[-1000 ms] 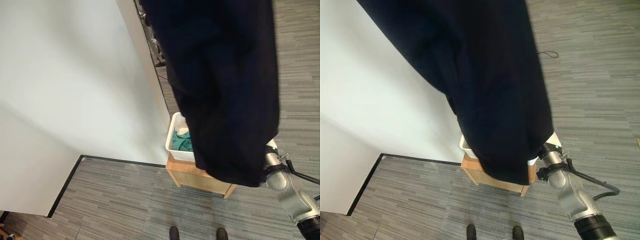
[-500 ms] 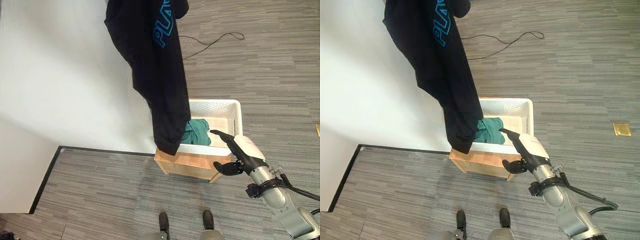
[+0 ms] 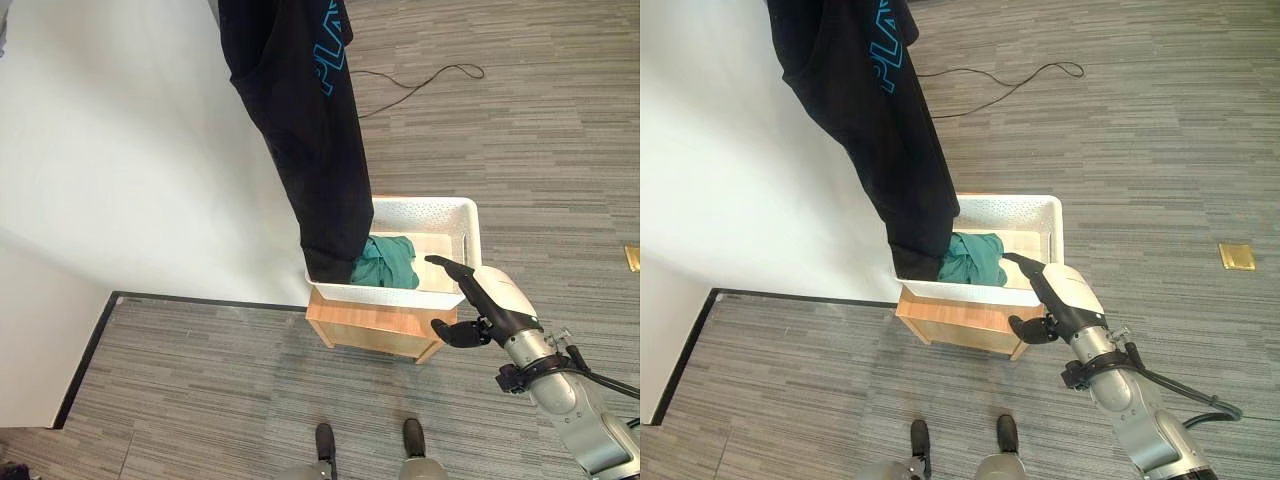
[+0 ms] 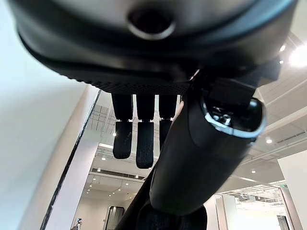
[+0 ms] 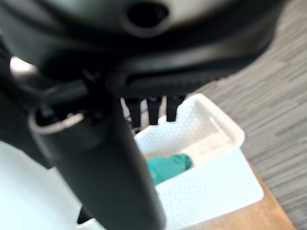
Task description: Pick up bed clothes into laundry basket.
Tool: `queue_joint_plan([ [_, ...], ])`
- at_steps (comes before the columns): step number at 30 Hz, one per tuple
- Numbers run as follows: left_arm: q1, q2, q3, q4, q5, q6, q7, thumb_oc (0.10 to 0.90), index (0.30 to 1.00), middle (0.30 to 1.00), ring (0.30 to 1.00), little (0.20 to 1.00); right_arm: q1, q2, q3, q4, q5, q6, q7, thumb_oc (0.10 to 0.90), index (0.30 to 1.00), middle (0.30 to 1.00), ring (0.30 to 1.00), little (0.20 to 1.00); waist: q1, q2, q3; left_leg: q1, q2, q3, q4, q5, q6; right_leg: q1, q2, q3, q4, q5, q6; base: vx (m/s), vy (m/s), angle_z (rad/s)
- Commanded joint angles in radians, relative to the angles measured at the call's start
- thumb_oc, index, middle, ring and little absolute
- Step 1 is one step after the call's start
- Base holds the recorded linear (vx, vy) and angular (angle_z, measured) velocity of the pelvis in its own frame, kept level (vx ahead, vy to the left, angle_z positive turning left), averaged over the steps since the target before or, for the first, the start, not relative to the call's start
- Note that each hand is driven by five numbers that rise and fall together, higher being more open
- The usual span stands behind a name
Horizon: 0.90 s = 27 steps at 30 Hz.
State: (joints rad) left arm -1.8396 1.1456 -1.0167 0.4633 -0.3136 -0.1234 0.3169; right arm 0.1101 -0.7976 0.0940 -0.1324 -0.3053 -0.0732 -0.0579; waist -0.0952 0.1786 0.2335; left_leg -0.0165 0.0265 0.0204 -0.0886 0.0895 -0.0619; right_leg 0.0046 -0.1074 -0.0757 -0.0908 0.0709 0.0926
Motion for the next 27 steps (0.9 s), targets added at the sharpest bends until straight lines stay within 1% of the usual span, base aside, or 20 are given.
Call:
queue_joint_plan([
  [1,-0.161,-0.017,0.101,0.196,-0.036,-0.010,0.101,0.400,0.300,0.300,0.300,0.300,-0.008,-0.021,-0.072,-0.112,-0.009,-0.071,-0.046,0.800,0.900,0.900,0.900,0.900,0.023,-0.011,-0.111,0.014,0.041,-0.004,0.001,-0.086,-0.035,0.042,-0.012,0.007,0.004,-0.100,0.076,0.00,0.000,0.00],
  [2,-0.146,-0.019,0.109,0.195,-0.034,-0.011,0.100,0.400,0.300,0.300,0.300,0.300,-0.005,-0.015,-0.070,-0.114,-0.010,-0.071,-0.046,0.800,0.900,0.900,0.900,0.900,0.020,-0.010,-0.107,0.014,0.041,-0.003,0.001,-0.087,-0.034,0.042,-0.013,0.009,0.004,-0.099,0.076,0.00,0.000,0.00],
  [4,-0.055,-0.043,0.169,0.187,-0.012,-0.005,0.090,0.400,0.300,0.300,0.300,0.300,0.007,0.003,-0.060,-0.113,-0.014,-0.069,-0.043,0.800,0.900,0.900,0.900,0.900,0.006,-0.002,-0.092,0.010,0.038,0.003,0.001,-0.086,-0.032,0.032,-0.015,0.019,0.004,-0.095,0.076,-0.02,0.027,-0.09],
  [9,-0.046,-0.042,0.177,0.184,-0.010,-0.004,0.091,0.400,0.300,0.300,0.300,0.300,0.009,0.000,-0.060,-0.113,-0.014,-0.069,-0.043,0.800,0.900,0.900,0.900,0.900,0.007,0.001,-0.094,0.009,0.038,0.003,0.001,-0.086,-0.032,0.031,-0.015,0.020,0.004,-0.095,0.076,-0.02,0.011,-0.13],
  [10,0.015,-0.073,0.214,0.178,-0.012,-0.005,0.085,0.400,0.300,0.300,0.300,0.300,0.001,0.022,-0.057,-0.103,-0.024,-0.060,-0.055,0.800,0.900,0.900,0.900,0.900,-0.012,-0.002,-0.064,-0.012,0.033,0.012,0.001,-0.082,-0.028,0.006,-0.015,0.032,0.004,-0.087,0.078,-0.09,0.041,-0.01],
  [11,0.051,-0.077,0.246,0.165,-0.018,-0.006,0.089,0.400,0.300,0.300,0.300,0.300,0.001,0.021,-0.053,-0.096,-0.030,-0.056,-0.060,0.800,0.900,0.900,0.900,0.900,-0.010,0.003,-0.066,-0.017,0.032,0.016,0.001,-0.082,-0.026,-0.002,-0.015,0.040,0.004,-0.084,0.078,-0.09,0.031,-0.20],
  [13,0.083,-0.090,0.269,0.149,-0.040,-0.015,0.090,0.400,0.300,0.300,0.300,0.300,0.007,0.025,-0.046,-0.092,-0.032,-0.056,-0.063,0.800,0.900,0.900,0.900,0.900,-0.010,-0.001,-0.062,-0.016,0.032,0.017,0.001,-0.083,-0.025,0.000,-0.014,0.040,0.004,-0.085,0.076,-0.02,-0.015,-0.28],
  [14,0.108,-0.102,0.283,0.128,-0.052,-0.023,0.088,0.400,0.300,0.300,0.300,0.300,0.012,0.033,-0.040,-0.091,-0.036,-0.056,-0.062,0.800,0.900,0.900,0.900,0.900,-0.009,-0.007,-0.059,-0.013,0.032,0.016,0.001,-0.085,-0.023,0.003,-0.013,0.040,0.004,-0.087,0.073,-0.01,-0.016,-0.11],
  [15,0.115,-0.101,0.288,0.124,-0.051,-0.022,0.089,0.400,0.300,0.300,0.300,0.300,0.014,0.031,-0.040,-0.091,-0.037,-0.056,-0.063,0.800,0.900,0.900,0.900,0.900,-0.010,-0.005,-0.059,-0.012,0.032,0.015,0.001,-0.085,-0.023,0.005,-0.013,0.040,0.004,-0.087,0.073,0.00,0.000,0.00],
  [16,0.153,-0.113,0.315,0.096,-0.063,-0.026,0.094,0.400,0.300,0.300,0.300,0.300,0.017,0.039,-0.035,-0.091,-0.044,-0.054,-0.066,0.800,0.900,0.900,0.900,0.900,-0.008,-0.011,-0.055,-0.010,0.033,0.014,0.001,-0.086,-0.023,0.007,-0.013,0.039,0.004,-0.088,0.072,0.00,0.000,0.00],
  [18,0.229,-0.129,0.366,0.049,-0.071,-0.029,0.102,0.400,0.300,0.300,0.300,0.300,0.017,0.044,-0.027,-0.093,-0.053,-0.050,-0.072,0.800,0.900,0.900,0.900,0.900,-0.007,-0.015,-0.051,-0.008,0.033,0.011,0.001,-0.086,-0.022,0.010,-0.012,0.038,0.004,-0.089,0.070,-0.02,-0.032,0.00],
  [19,0.297,-0.158,0.397,0.014,-0.066,-0.033,0.106,0.400,0.300,0.300,0.300,0.300,0.009,0.055,-0.018,-0.095,-0.060,-0.048,-0.078,0.800,0.900,0.900,0.900,0.900,-0.006,-0.021,-0.045,-0.009,0.032,0.009,0.001,-0.087,-0.021,0.010,-0.011,0.038,0.004,-0.090,0.068,-0.03,-0.024,0.00],
  [23,0.489,-0.250,0.479,-0.058,-0.028,-0.016,0.098,0.400,0.300,0.300,0.300,0.300,-0.018,0.065,0.006,-0.098,-0.074,-0.038,-0.094,0.800,0.900,0.900,0.900,0.900,-0.013,-0.022,-0.026,-0.014,0.030,0.007,0.001,-0.085,-0.017,0.002,-0.010,0.043,0.004,-0.087,0.066,-0.03,0.001,0.01],
  [25,0.611,-0.325,0.525,-0.099,-0.018,-0.009,0.087,0.400,0.300,0.300,0.300,0.300,-0.039,0.074,0.019,-0.090,-0.085,-0.026,-0.109,0.800,0.900,0.900,0.900,0.900,-0.017,-0.029,-0.013,-0.025,0.027,0.010,0.001,-0.082,-0.013,-0.009,-0.010,0.048,0.004,-0.083,0.064,-0.06,0.018,-0.02],
  [26,0.671,-0.374,0.541,-0.110,-0.016,-0.002,0.080,0.400,0.300,0.300,0.300,0.300,-0.044,0.078,0.022,-0.079,-0.093,-0.015,-0.116,0.800,0.900,0.900,0.900,0.900,-0.018,-0.038,-0.007,-0.030,0.027,0.011,0.001,-0.082,-0.011,-0.014,-0.008,0.049,0.004,-0.082,0.063,-0.03,0.011,-0.01],
  [27,0.706,-0.403,0.551,-0.110,-0.008,0.004,0.074,0.400,0.300,0.300,0.300,0.300,-0.046,0.078,0.024,-0.072,-0.096,-0.009,-0.119,0.800,0.900,0.900,0.900,0.900,-0.019,-0.043,-0.005,-0.031,0.027,0.012,0.001,-0.082,-0.010,-0.016,-0.007,0.051,0.004,-0.081,0.062,0.00,0.000,0.00],
])
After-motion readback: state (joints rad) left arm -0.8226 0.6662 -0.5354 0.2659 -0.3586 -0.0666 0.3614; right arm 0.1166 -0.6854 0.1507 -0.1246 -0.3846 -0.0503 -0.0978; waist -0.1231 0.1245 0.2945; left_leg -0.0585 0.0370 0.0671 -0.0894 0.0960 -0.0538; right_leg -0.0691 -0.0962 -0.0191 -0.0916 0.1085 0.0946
